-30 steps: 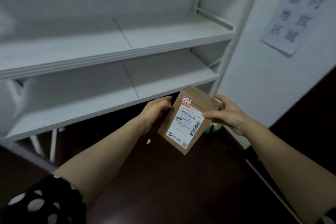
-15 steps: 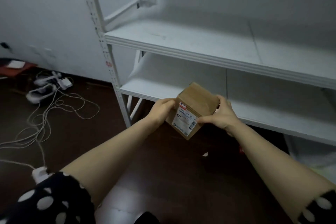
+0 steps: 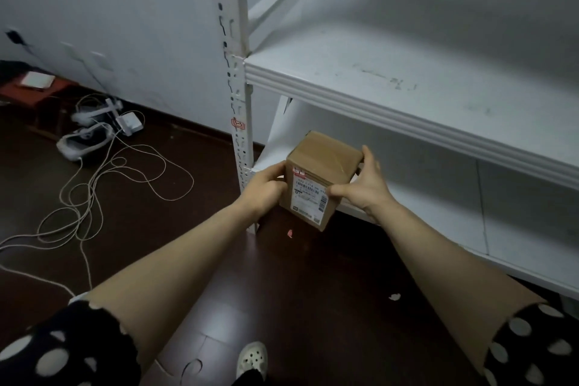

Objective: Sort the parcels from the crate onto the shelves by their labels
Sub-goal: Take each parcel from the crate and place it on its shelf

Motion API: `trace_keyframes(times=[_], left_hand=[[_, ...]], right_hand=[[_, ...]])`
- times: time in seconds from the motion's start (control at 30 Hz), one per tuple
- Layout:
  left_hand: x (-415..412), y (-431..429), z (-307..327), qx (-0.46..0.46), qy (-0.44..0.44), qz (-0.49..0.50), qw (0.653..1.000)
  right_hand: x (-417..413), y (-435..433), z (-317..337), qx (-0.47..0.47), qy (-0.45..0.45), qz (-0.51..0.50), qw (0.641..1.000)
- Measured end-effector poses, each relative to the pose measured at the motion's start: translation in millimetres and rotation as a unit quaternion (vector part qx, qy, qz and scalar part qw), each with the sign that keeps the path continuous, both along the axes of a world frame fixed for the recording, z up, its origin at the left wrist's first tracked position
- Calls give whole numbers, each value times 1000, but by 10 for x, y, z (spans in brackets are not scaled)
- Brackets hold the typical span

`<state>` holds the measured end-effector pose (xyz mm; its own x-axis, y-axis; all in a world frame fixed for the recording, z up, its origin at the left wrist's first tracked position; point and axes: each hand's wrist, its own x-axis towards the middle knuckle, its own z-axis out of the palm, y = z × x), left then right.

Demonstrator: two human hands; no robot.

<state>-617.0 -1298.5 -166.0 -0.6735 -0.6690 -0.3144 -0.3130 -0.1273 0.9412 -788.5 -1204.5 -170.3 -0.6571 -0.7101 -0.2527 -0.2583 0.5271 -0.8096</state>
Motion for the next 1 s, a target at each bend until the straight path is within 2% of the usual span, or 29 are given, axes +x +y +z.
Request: trace_keyframes(times=[0.37, 0.7, 0.83, 1.0], left_hand=[[-339, -982, -713, -28, -53, 51, 997], [-538, -1309, -1249, -51, -36, 89, 994], [-526, -1348, -1392, -54, -63, 84, 993], [-540, -1419, -1653, -51, -120, 79, 988]], right_hand=[[-205, -1142, -622, -4, 2, 33, 999], [-391, -1679, -1114, -23, 12, 39, 999], [-367, -1700, -1221, -34, -42, 18, 998], [-235, -1550, -1456, 20, -122, 19, 992]])
